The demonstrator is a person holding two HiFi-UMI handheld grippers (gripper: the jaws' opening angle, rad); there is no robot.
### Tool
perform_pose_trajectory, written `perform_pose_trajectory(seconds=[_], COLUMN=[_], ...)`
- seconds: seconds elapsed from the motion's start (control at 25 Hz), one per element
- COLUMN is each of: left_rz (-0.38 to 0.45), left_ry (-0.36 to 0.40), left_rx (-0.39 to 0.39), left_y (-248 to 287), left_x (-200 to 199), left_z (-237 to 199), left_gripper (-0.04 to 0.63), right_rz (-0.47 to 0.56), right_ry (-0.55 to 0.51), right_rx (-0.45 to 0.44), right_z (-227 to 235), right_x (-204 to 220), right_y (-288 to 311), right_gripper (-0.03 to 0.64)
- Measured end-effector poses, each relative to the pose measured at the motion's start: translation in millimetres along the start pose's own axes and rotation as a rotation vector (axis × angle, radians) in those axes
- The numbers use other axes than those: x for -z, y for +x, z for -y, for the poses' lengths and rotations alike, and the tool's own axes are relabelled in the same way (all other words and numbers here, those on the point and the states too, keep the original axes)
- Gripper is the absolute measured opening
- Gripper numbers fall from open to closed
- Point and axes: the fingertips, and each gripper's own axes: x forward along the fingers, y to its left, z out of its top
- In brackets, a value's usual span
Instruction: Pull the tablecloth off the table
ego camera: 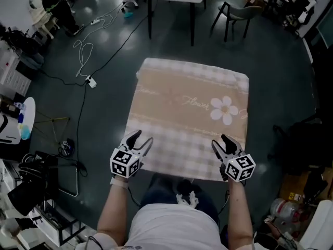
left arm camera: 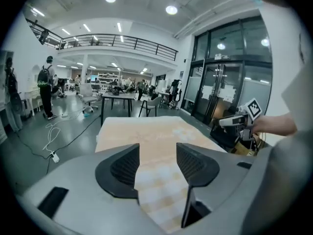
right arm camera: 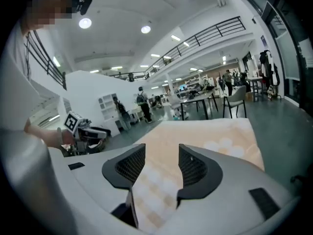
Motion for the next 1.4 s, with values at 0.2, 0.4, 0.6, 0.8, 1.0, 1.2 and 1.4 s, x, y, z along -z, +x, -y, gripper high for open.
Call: perform_pose_trajectory(seconds=[0.2,0.4,0.6,0.8,1.0,1.2,1.4], left_rz=[-0.148,-0.275,-0.392,-0.499,-0.5,-0.516,-0.528], left_ry=[0.035,0.084,0.119,0.129,0.156,0.141,0.091], left_rx=[0.032,0.055,0.064,0.096,0.064,0.031,-0.001], left_y=[44,79,102,114,117,118,112], left_x=[41,78,119,148,150,150,156], left_z=[-34,-63,-80,-89,-91,-96,-98], left_gripper=[0.252,0.261,0.262,0.261,0.243,0.118,0.025], right_rz=[-0.157,-0.286,-0.419,-0.486,-0.532,-0.577,-0.589], right_ry=[0.057,0.124,0.166,0.19,0.147,0.111,0.145], right_rx=[0.156,0.319,0.427,0.464,0.479,0.46,0.427], right_z=[37,75,100,111,116,112,101], right_x=[63,113,161,186,199,203,209], right_y=[12,20,9,9,8,3,1], right_gripper=[0.218,0.236,0.239,0.239,0.238,0.209,0.098])
